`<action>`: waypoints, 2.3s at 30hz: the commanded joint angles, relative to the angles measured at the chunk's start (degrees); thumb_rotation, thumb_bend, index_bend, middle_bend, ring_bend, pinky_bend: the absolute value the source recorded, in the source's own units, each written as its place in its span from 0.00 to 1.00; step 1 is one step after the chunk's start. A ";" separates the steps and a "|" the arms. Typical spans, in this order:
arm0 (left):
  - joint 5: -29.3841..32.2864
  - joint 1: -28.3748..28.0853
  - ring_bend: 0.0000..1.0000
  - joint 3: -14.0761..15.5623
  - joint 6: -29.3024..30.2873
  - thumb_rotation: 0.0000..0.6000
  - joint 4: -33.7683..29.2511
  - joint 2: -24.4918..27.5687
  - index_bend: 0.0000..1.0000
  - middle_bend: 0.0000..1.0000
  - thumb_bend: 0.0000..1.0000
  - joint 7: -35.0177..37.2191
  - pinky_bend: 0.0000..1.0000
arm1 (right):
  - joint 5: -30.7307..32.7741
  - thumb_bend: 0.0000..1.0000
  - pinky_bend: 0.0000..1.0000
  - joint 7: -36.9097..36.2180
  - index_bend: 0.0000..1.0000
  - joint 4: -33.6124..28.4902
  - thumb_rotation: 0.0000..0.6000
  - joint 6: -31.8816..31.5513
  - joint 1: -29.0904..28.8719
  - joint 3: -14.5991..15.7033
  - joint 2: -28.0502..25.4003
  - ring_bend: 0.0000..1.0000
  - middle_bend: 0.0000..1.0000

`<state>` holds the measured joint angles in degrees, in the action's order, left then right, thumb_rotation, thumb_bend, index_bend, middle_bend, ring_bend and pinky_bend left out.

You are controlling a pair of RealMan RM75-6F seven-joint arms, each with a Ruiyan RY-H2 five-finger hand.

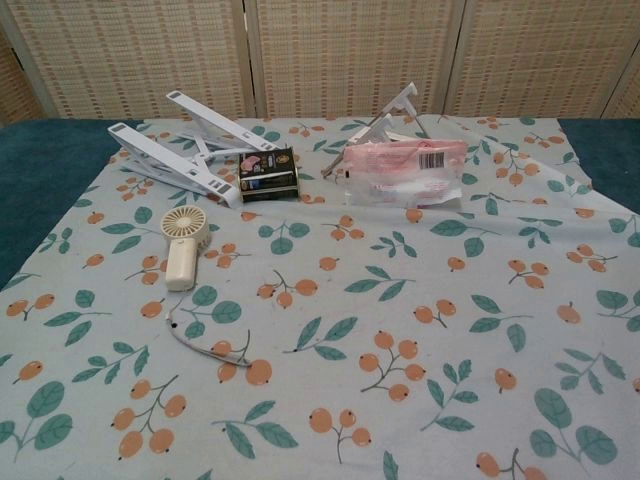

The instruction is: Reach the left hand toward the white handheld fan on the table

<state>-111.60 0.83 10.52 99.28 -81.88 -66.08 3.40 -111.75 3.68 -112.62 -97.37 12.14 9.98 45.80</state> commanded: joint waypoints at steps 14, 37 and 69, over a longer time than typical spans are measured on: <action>0.71 -7.43 0.78 -3.46 -10.75 1.00 -1.51 -9.17 0.02 0.87 0.69 0.59 0.96 | 3.54 0.19 0.00 1.73 0.00 0.85 1.00 4.10 -2.09 -1.58 2.37 0.00 0.00; 20.34 -26.18 0.96 -15.50 -39.80 1.00 13.43 -27.34 0.05 1.00 0.95 -11.93 1.00 | 9.33 0.19 0.00 12.83 0.00 2.79 1.00 6.43 -2.84 -4.96 9.90 0.00 0.00; 24.64 -30.10 0.96 -13.10 -39.79 1.00 20.56 -30.18 0.02 1.00 0.93 -12.58 1.00 | 12.37 0.19 0.00 14.11 0.00 2.47 1.00 6.43 -3.30 -5.43 9.98 0.00 0.00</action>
<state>-86.93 -29.24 -2.62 59.45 -61.35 -96.27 -9.19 -99.39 17.79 -110.16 -90.95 8.84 4.55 55.79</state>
